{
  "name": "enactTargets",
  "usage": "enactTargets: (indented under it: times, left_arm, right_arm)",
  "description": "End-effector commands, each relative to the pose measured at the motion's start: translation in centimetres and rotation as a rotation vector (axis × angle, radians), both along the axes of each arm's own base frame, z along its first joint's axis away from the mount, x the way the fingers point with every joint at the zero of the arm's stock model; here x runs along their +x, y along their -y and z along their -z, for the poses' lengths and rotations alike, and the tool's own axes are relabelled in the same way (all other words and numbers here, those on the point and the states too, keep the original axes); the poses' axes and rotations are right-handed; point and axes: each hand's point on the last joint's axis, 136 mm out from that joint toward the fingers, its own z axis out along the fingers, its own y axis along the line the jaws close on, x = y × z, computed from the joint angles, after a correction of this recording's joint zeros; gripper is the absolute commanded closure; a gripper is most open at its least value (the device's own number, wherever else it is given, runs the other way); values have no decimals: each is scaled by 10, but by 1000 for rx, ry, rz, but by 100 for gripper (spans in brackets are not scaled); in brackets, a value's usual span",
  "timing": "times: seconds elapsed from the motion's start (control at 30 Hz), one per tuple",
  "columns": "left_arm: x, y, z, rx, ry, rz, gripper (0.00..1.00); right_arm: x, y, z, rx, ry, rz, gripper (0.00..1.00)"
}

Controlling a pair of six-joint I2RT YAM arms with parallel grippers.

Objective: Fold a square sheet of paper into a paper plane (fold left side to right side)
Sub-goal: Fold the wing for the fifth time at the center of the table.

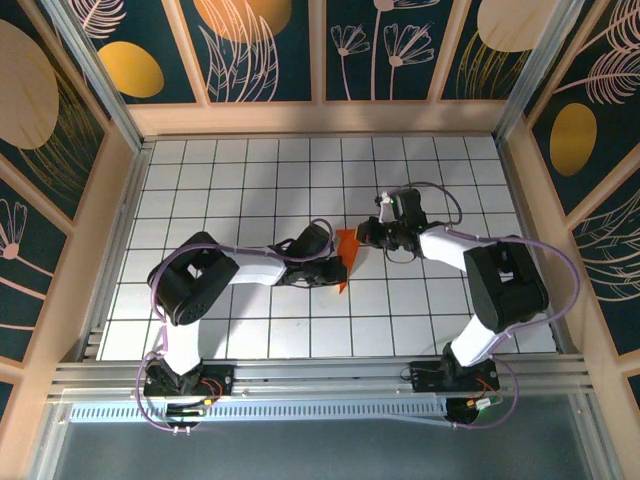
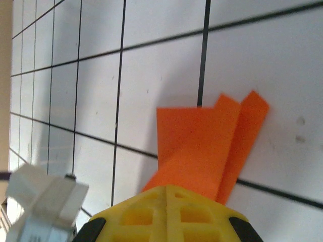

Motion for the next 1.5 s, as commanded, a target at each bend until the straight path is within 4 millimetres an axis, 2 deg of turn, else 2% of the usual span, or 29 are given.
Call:
enactTargets:
  times: [0.0, 0.1, 0.23, 0.43, 0.57, 0.93, 1.2, 1.47]
  left_arm:
    - [-27, -56, 49, 254, -99, -24, 100]
    - [-33, -60, 47, 253, -102, -15, 100]
    - [-37, -65, 46, 255, -101, -18, 100]
    - [-37, -69, 46, 272, -100, -20, 100]
    - [-37, -69, 46, 279, -97, -21, 100]
    - [-38, -72, 47, 300, -96, -19, 100]
    - [-38, -77, 49, 326, -95, -20, 100]
    - [-37, -78, 49, 332, -95, -19, 100]
  right_arm:
    - [-24, -9, 3, 41, 5, -70, 100]
    - [-38, -20, 8, 57, 3, -117, 100]
    - [-46, -35, 13, 62, 12, -156, 100]
    - [-42, -49, 20, 68, 15, -175, 100]
    - [-37, -52, 27, 51, 11, -176, 100]
    - [-22, -47, 44, -29, 9, -151, 100]
    - [-16, -33, 59, -83, -31, -105, 100]
    - [2, -18, 62, -123, -35, -63, 100]
